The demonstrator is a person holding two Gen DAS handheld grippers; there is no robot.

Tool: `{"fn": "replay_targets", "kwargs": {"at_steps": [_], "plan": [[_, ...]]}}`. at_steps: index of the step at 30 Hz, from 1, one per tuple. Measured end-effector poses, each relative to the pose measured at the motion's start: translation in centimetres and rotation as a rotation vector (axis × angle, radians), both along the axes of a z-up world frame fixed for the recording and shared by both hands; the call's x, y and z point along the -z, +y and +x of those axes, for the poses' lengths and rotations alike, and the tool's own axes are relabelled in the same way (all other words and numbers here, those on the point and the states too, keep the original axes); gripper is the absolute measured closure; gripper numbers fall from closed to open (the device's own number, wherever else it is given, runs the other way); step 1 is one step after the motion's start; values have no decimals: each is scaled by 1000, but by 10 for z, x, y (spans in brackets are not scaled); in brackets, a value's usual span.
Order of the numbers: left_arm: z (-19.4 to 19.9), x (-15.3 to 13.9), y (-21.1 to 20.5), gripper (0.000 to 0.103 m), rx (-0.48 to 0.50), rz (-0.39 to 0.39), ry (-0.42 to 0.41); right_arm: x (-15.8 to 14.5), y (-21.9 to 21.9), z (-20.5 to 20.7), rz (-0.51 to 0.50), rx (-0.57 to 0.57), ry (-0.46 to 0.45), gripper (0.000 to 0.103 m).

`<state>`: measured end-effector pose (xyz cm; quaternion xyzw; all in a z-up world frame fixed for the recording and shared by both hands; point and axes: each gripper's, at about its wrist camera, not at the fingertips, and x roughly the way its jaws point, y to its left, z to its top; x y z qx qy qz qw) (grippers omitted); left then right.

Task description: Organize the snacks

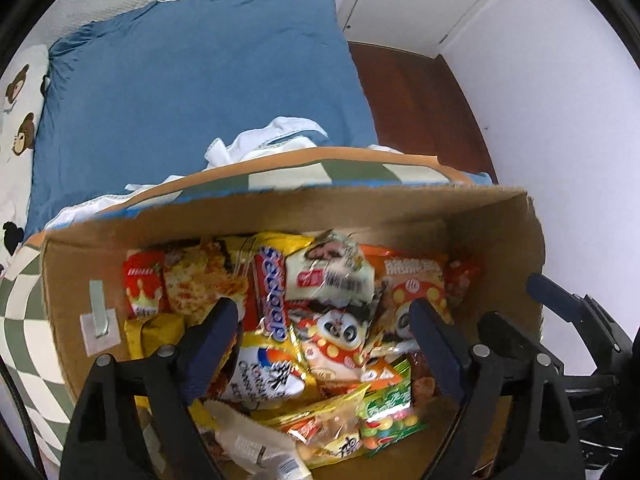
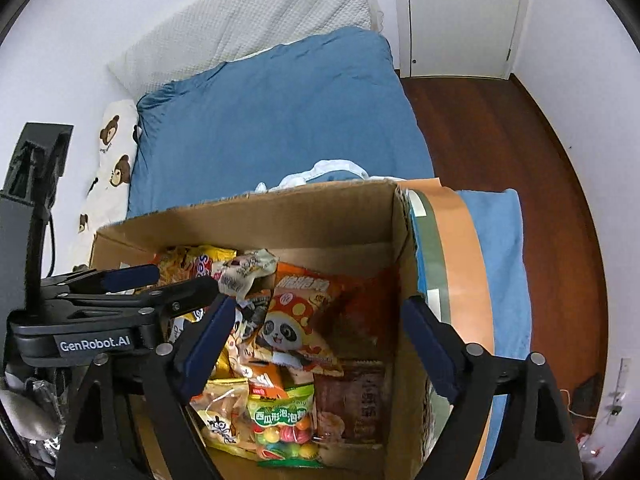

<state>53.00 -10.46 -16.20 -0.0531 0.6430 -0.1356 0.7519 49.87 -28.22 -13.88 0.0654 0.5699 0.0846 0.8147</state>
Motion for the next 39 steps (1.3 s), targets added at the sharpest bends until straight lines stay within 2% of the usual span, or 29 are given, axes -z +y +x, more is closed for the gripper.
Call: {"fn": "replay_targets", "kwargs": {"at_steps": [8, 17, 26, 32, 39], "plan": [[-41, -17, 19, 16, -40, 45, -89, 1, 8, -33, -52, 0, 15, 8], [-90, -42, 37, 16, -74, 87, -194, -14, 13, -74, -82, 0, -26, 6], [-152, -80, 51, 16, -110, 96, -318, -58, 20, -129, -74, -2, -136, 6], [-211, -109, 62, 16, -129, 102, -412, -90, 23, -182, -71, -6, -225, 6], [-280, -131, 73, 16, -165, 107, -478, -130, 28, -256, -48, -11, -331, 5]]}}
